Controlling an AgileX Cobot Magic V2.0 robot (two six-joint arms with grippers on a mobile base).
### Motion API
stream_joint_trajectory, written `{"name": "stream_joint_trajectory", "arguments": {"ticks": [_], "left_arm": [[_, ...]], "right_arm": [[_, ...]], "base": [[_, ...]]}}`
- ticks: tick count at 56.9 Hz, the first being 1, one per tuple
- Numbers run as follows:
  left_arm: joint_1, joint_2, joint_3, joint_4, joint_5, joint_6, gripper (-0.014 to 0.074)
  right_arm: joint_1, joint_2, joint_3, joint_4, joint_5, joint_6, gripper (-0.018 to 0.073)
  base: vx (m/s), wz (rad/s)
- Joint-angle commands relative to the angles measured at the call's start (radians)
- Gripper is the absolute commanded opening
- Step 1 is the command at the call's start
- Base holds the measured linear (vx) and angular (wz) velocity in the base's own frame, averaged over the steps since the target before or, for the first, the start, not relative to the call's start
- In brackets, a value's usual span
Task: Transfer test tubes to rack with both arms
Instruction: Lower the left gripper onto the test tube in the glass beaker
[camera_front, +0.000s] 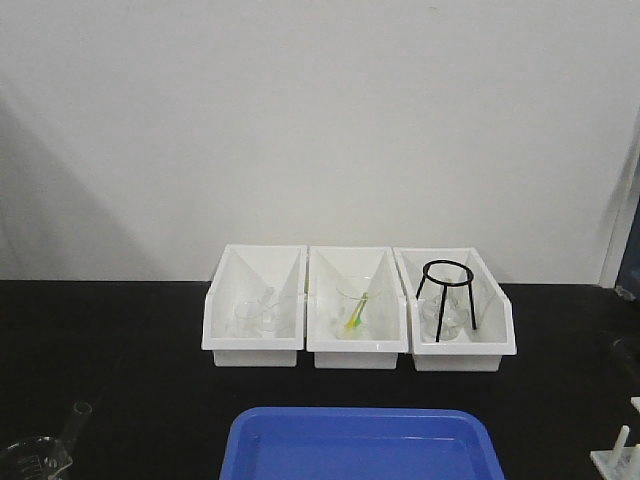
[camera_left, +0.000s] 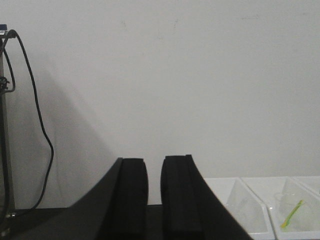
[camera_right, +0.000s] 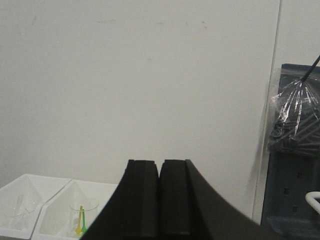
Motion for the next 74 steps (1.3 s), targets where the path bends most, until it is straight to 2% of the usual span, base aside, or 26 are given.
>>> {"name": "stream_joint_trajectory", "arguments": {"ticks": [1,8,17,24,30,38,42,65,69,74], "left_arm": [[-0.006,0.145,-0.109,-0.003,-0.039,0.077,0.0241],[-0.006,0.286,-0.173,-0.003,-0.054,0.149,0.0241],[-0.006,0.382,-0.194,-0.003,-0.106,0.153,0.0241],[-0.006,0.424,-0.194,-0.002,-0.084,0.173,0.0244],[-0.006,0.464,-0.194,-0.002,-0.016,0.234,0.0244],[-0.007,0.527,-0.194,-0.003,0.097,0.398,0.0248],[-0.007,0.556,-0.194,-0.006,0.123,0.448,0.0248],[-0.007,0.586,-0.194,-0.013,0.139,0.447,0.0237],[-0.007,0.586,-0.194,-0.013,0.139,0.447,0.0204],[-0.007,0.586,-0.194,-0.013,0.139,0.447,0.0120]], "right_arm": [[0.001,0.118,-0.087,-0.005,-0.067,0.000,-0.0008],[0.001,0.224,-0.110,-0.005,-0.114,0.000,-0.0008],[0.001,0.302,-0.107,-0.001,-0.140,0.000,-0.0008],[0.001,0.327,-0.107,-0.001,-0.138,0.000,-0.0008],[0.001,0.329,-0.107,-0.001,-0.136,0.000,-0.0008],[0.001,0.329,-0.107,-0.002,-0.138,0.000,-0.0008],[0.001,0.329,-0.107,-0.002,-0.138,0.000,-0.0008],[0.001,0.329,-0.107,-0.002,-0.140,0.000,-0.0008],[0.001,0.329,-0.107,-0.002,-0.139,0.000,-0.0008],[0.001,0.329,-0.107,-0.002,-0.139,0.000,-0.0008]], "base": [[0.00,0.00],[0.00,0.00],[0.00,0.00],[0.00,0.00],[0.00,0.00],[0.00,0.00],[0.00,0.00],[0.00,0.00],[0.00,0.00],[0.00,0.00]]}}
